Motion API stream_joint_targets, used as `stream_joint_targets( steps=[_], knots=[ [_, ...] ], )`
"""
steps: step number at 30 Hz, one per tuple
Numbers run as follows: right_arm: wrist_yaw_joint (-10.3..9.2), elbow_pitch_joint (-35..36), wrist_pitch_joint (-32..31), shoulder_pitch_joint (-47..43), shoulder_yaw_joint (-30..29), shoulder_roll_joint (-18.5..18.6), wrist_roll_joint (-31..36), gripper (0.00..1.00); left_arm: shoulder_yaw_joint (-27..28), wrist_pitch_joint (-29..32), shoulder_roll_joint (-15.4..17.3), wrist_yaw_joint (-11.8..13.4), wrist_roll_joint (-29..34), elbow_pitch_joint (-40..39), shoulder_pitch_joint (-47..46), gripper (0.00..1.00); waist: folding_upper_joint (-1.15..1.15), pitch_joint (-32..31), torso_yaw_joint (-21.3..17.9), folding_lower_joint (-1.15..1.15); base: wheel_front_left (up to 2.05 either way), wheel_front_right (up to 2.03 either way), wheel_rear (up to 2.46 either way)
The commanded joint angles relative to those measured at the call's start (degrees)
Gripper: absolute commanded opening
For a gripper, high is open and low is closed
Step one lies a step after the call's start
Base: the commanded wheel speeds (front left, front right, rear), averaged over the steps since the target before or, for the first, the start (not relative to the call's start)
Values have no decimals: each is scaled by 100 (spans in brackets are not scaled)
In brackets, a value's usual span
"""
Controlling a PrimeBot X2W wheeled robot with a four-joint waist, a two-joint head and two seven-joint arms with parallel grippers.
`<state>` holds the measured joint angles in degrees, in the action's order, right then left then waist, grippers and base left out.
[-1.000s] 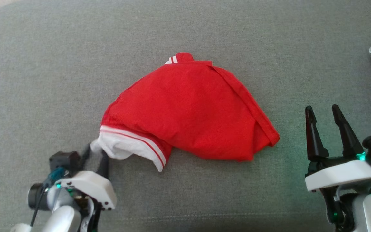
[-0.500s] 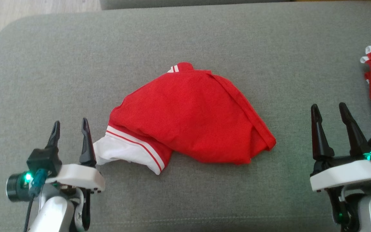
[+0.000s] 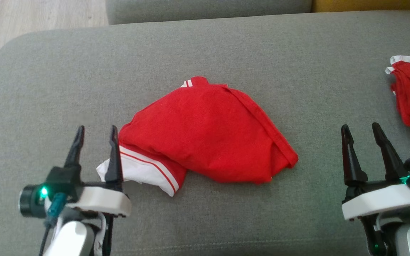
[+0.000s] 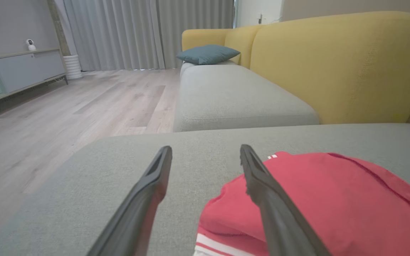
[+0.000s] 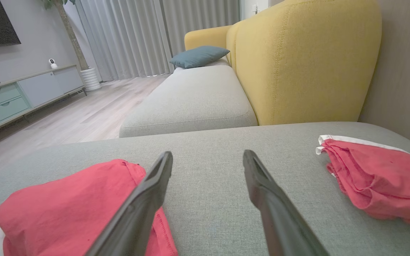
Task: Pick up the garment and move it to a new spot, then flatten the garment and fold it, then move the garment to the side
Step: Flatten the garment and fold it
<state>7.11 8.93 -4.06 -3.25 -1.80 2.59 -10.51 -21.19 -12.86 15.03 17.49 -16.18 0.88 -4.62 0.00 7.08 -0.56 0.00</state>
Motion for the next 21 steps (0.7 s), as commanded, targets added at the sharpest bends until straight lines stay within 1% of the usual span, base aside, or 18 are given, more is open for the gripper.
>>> stream_joint_targets(
  steps=[1,14,17,21],
  knots=[
    [37,237,-19,112,159,29,-9,100,197,0,127,46,51,-221,-147,100,0,2,-1,0,0,0,0],
    [37,210,-58,128,155,29,3,100,86,79,142,49,49,-251,-169,100,0,47,26,0,0,0,0],
    [37,93,-174,129,259,52,38,100,66,80,138,54,54,-267,-201,100,0,93,45,0,0,0,0],
    [37,-196,-314,173,522,213,27,100,29,70,113,55,83,-298,-322,100,0,243,110,0,0,0,0]
  ],
)
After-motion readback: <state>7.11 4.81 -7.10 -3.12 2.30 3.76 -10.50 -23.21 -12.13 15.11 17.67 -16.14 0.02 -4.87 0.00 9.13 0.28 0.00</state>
